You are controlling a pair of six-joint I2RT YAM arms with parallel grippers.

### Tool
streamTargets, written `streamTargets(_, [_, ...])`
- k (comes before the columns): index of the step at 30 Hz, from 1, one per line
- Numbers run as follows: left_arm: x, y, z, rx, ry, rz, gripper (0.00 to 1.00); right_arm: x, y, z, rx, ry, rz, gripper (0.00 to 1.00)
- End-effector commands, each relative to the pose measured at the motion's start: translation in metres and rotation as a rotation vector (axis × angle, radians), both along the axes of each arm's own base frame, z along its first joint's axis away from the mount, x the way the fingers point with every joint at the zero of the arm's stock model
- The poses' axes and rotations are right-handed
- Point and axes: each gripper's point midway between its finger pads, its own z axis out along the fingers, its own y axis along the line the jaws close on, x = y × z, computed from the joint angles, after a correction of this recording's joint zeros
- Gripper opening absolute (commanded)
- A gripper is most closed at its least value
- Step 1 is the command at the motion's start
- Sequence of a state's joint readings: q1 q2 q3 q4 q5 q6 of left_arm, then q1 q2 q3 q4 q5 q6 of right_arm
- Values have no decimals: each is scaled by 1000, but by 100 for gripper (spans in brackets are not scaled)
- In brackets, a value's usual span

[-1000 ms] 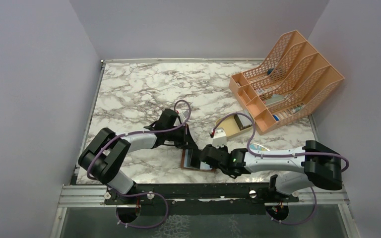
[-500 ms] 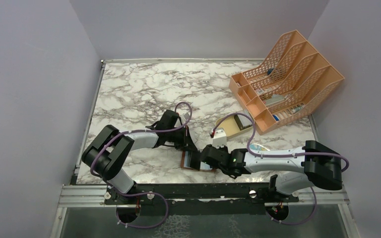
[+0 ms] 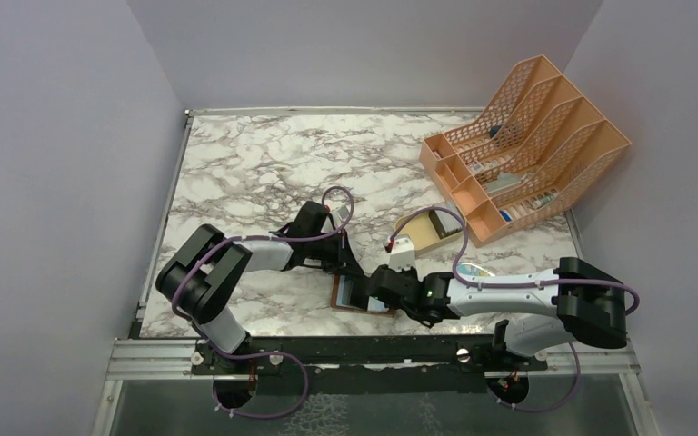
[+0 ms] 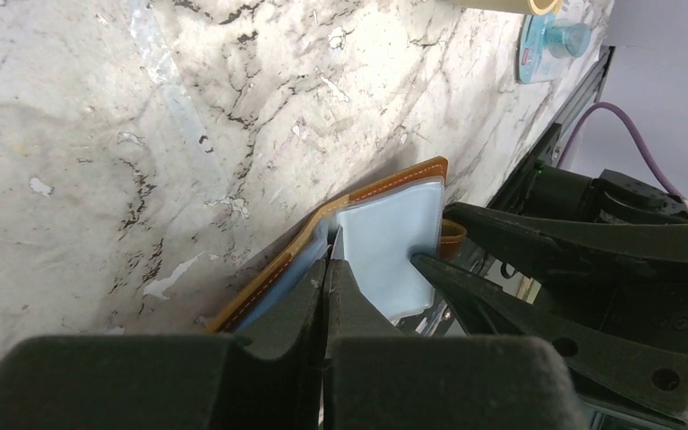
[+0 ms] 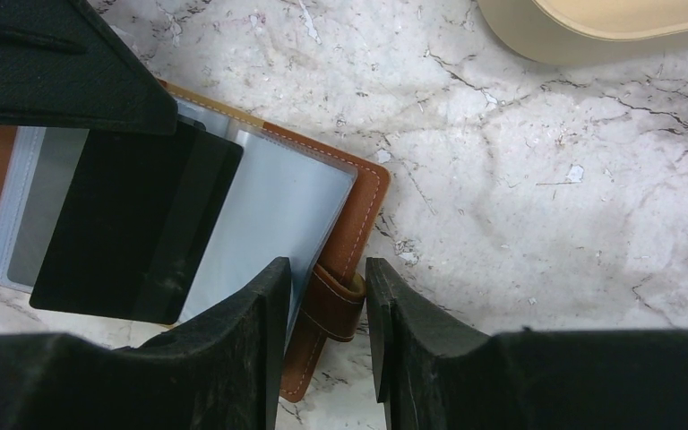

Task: Put the credit cards into the card holder
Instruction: Insert the credit card into the card holder.

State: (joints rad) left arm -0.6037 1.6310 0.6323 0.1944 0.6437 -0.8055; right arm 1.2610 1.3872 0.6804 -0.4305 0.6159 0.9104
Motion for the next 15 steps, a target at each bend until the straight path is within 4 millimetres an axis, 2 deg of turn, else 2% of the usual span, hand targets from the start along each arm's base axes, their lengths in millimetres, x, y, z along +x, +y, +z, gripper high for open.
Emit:
streamTargets(1, [4, -2, -2, -5, -19, -3, 0, 1, 2, 0, 22, -1, -1, 36])
streamTargets(15, [6, -2, -8, -2, -57, -4, 0, 0, 1, -4, 18, 5, -3, 36])
